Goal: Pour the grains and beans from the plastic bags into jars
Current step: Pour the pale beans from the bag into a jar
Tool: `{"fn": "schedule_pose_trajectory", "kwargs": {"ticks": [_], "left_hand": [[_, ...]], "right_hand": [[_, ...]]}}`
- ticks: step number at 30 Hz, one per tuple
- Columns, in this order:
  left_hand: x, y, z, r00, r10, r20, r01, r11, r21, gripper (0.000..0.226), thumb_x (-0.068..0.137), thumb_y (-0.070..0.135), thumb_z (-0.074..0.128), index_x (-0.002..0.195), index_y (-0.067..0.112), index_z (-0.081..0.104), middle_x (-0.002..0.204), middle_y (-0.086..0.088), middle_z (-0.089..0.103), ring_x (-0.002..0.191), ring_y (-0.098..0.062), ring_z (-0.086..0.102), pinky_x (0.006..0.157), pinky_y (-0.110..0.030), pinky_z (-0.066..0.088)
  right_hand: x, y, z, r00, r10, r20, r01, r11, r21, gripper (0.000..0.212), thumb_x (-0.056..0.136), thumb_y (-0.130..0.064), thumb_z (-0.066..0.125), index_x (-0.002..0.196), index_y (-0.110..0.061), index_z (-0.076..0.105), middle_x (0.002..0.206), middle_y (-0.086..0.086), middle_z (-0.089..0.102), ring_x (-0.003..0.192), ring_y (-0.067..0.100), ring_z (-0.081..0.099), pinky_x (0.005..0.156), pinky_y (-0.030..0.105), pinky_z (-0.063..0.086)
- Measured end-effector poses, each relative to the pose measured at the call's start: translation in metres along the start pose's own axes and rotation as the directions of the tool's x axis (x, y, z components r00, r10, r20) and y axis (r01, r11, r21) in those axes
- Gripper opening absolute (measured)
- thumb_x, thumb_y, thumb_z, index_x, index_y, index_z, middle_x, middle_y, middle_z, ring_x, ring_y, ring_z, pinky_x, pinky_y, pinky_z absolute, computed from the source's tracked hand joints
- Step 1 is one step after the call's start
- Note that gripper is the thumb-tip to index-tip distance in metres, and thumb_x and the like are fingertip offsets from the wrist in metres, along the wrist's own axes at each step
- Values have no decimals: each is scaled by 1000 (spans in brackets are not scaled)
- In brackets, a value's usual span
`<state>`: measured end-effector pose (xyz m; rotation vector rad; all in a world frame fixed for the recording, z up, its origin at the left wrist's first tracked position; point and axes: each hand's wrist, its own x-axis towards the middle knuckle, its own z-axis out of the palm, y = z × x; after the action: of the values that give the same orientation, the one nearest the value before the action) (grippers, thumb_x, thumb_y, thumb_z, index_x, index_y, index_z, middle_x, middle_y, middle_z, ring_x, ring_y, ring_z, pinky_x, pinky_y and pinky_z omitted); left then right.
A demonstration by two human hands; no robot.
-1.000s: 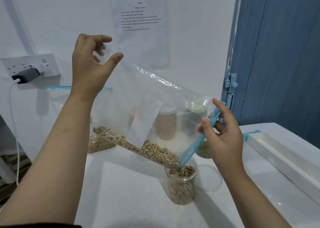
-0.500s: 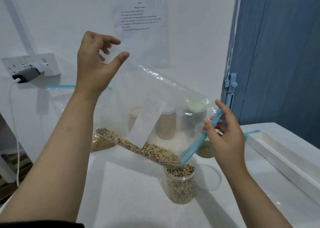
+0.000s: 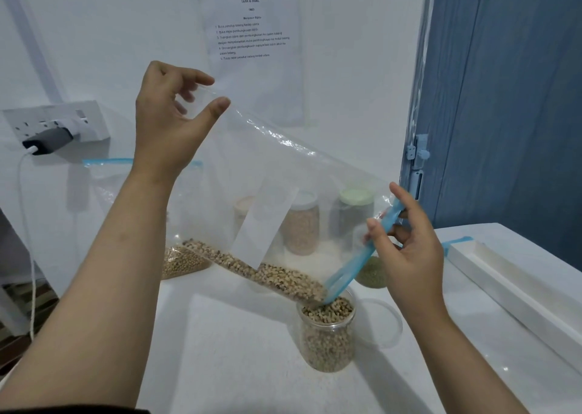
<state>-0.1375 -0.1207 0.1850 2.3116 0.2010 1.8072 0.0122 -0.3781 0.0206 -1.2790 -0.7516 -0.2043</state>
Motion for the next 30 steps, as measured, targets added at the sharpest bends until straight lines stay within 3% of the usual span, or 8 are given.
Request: {"fn": "schedule_pose_trajectory", "kwargs": {"ticks": [7, 15, 24, 30], "left_hand": [[1, 0, -1, 1000, -1, 1, 1, 1000, 9, 29, 84, 42, 75, 107, 29, 64, 99, 19, 44, 88, -2, 52, 74, -16, 43], [2, -1, -1, 1000, 0, -10, 0, 1000, 8, 29, 83, 41, 76, 107, 29, 64, 98, 18, 44, 87, -2, 52, 74, -16, 42], [1, -3, -2, 1000, 9, -14, -9, 1000, 13, 31, 82, 39, 76, 108, 27, 64, 98, 18, 45, 88, -5, 52, 73, -13, 41], [1, -3, 0, 1000, 10, -17, -10, 1000, 8, 30, 82, 38, 77, 107, 28, 64, 99, 17, 44, 89, -7, 53, 73, -15, 42]], "right_hand": [[1, -2, 0, 1000, 3, 11, -3, 1000, 10, 52, 94, -8, 66, 137, -35, 54, 109, 6, 62, 83, 16, 71, 75, 21, 58], [3, -2, 3, 999, -15, 36, 16, 1000, -20, 53, 94, -12, 67, 136, -41, 53, 115, 1, 61, 88, 20, 72, 82, 38, 61], [2, -2, 3, 1000, -7, 24, 7, 1000, 3, 53, 94, -8, 66, 138, -35, 53, 109, 5, 63, 83, 18, 72, 77, 29, 60], [4, -4, 4, 999, -14, 30, 14, 1000, 27, 52, 94, -10, 66, 138, -32, 53, 107, -3, 63, 83, 17, 72, 74, 23, 58]]}}
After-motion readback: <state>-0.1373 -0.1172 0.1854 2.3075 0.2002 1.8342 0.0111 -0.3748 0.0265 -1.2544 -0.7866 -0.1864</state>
